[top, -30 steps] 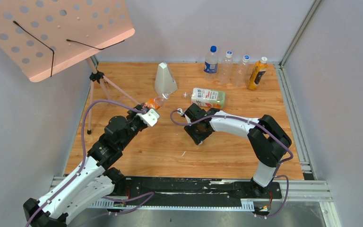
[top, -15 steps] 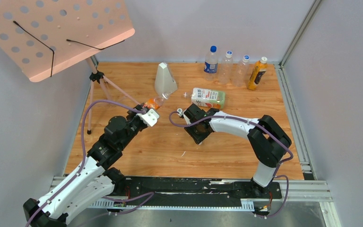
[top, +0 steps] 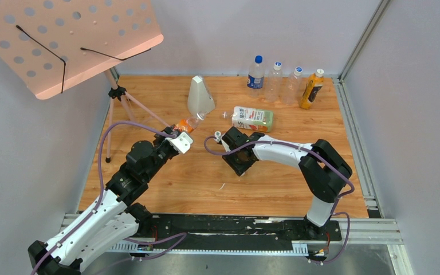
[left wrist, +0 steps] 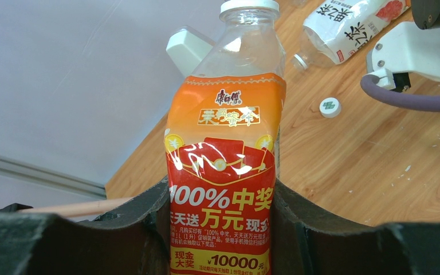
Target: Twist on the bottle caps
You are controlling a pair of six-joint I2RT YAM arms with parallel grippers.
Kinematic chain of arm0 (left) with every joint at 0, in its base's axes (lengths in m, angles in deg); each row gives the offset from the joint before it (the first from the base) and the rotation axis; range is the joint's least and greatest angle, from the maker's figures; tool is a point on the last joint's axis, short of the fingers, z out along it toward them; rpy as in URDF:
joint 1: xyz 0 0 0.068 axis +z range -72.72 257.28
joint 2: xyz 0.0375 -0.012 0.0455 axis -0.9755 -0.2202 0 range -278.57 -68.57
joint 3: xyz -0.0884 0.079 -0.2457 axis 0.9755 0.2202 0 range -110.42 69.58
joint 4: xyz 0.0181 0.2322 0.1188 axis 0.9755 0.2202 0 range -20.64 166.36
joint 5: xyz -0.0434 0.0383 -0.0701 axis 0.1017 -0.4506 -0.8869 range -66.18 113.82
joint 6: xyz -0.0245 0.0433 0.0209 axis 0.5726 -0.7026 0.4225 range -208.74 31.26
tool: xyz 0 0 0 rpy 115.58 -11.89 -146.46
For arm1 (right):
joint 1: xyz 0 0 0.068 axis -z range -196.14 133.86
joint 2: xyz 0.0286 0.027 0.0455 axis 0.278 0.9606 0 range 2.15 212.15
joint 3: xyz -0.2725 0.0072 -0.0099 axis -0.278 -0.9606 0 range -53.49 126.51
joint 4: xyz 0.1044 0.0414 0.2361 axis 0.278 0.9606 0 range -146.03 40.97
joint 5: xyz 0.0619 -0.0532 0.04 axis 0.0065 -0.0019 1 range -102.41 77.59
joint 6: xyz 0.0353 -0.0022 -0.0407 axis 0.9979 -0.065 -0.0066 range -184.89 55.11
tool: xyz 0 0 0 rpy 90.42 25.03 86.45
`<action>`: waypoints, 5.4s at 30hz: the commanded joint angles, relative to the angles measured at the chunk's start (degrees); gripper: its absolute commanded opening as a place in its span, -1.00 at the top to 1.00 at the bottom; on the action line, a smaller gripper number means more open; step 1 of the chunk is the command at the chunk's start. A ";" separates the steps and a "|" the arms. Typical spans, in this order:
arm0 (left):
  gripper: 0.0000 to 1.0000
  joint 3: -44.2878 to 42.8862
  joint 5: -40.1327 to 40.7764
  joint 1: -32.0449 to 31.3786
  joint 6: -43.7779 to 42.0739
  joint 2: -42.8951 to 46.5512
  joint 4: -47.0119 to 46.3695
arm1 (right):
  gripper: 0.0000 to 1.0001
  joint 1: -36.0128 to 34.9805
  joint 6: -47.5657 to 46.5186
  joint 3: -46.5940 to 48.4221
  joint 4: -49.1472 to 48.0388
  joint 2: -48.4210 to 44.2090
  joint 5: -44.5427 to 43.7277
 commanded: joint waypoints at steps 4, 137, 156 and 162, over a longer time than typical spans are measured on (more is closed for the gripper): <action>1.00 -0.40 -0.48 -0.09 1.29 0.63 -2.16 | 0.22 -1.08 -0.32 0.58 0.29 2.10 -3.55; 1.00 -4.20 -44.92 6.61 1.67 -2.23 -15.04 | 0.67 5.07 -0.07 8.30 -15.88 -28.83 38.90; 1.00 3.50 -40.96 4.59 -4.33 -1.52 -21.46 | 0.65 5.91 39.46 7.85 -15.79 -25.20 29.56; 1.00 5.80 -38.69 3.17 -7.62 -1.49 -23.47 | 0.64 6.00 51.36 5.53 -16.57 -23.71 29.87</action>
